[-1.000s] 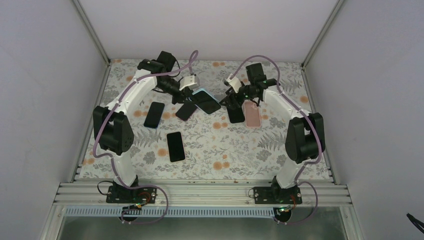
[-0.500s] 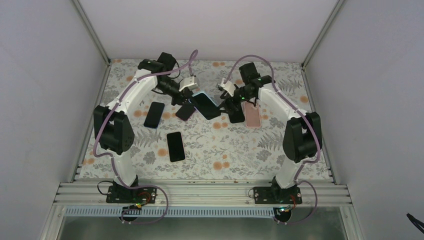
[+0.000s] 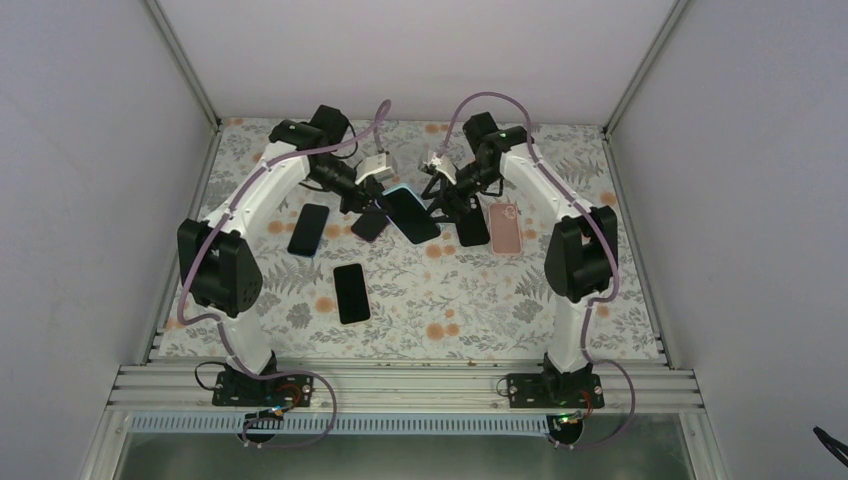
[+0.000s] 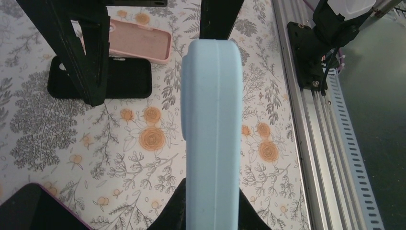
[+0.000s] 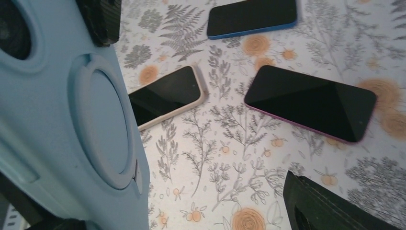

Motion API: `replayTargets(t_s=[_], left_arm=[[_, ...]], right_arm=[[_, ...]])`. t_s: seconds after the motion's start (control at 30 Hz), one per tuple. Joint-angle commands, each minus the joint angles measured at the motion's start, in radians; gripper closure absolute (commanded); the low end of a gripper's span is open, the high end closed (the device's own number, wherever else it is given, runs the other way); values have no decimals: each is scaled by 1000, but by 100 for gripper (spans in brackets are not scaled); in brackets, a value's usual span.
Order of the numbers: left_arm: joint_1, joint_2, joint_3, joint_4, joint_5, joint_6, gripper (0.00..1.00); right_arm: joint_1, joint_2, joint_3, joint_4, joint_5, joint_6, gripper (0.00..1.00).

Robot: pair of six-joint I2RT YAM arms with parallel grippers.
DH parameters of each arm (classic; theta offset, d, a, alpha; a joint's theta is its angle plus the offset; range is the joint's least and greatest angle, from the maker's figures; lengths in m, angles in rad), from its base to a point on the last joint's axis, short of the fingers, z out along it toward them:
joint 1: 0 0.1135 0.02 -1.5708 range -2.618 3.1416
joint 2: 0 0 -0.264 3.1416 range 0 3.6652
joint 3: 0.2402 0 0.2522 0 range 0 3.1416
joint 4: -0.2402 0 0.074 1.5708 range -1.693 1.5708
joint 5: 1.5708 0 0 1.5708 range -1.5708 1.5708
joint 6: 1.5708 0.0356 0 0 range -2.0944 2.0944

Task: Take the phone out of the phone case
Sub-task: Remove the phone case from the phone.

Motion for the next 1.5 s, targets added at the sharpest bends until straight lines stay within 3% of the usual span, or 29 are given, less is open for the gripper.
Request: replayTargets(t_s=[0.0,0.1,0.23,0.3,0.37,0.4,0.5,0.6,0.7,0.8,0.9,1.0,1.2,1.33,1.47], left_arm=[[-80,20,-20,304,78,-93,98],[-110,33,-7,341,44,-121,98],[-119,48,-4,383,-23,-152,95],[-119,38,-10,395,-58,-158,85],[-116,21,-24,408,-75,-168,67],[-115,8,-31,415,-82,-173,58],[-110,-27,-51,428,-111,-185,29],[-90,-65,-53,420,-133,-187,16],[-56,-127,-62,429,-148,-192,13],[-41,-212,-104,493,-233,-208,9],[-43,-316,-206,662,-362,-257,5],[-72,-406,-327,893,-496,-304,0],[-198,-396,-392,1096,-678,-343,0],[-282,-348,-465,1269,-863,-355,0],[-307,-281,-478,1374,-952,-393,0]], right_arm=[[171,30,109,-81,-438,-35,16],[205,42,117,-63,-477,-14,19],[202,49,147,-49,-522,30,51],[184,35,134,-11,-538,73,70],[153,18,114,20,-563,108,90],[134,11,103,28,-579,119,96],[67,-3,84,50,-622,157,97],[14,-13,69,71,-621,191,97],[-26,-51,8,190,-559,300,97],[-60,-141,-136,469,-462,557,97],[-93,-225,-257,730,-304,776,97],[-97,-278,-299,872,-41,917,97],[-93,-261,-232,912,314,1069,97],[-84,-248,-219,936,393,1130,96],[-58,-251,-202,952,445,1145,97]])
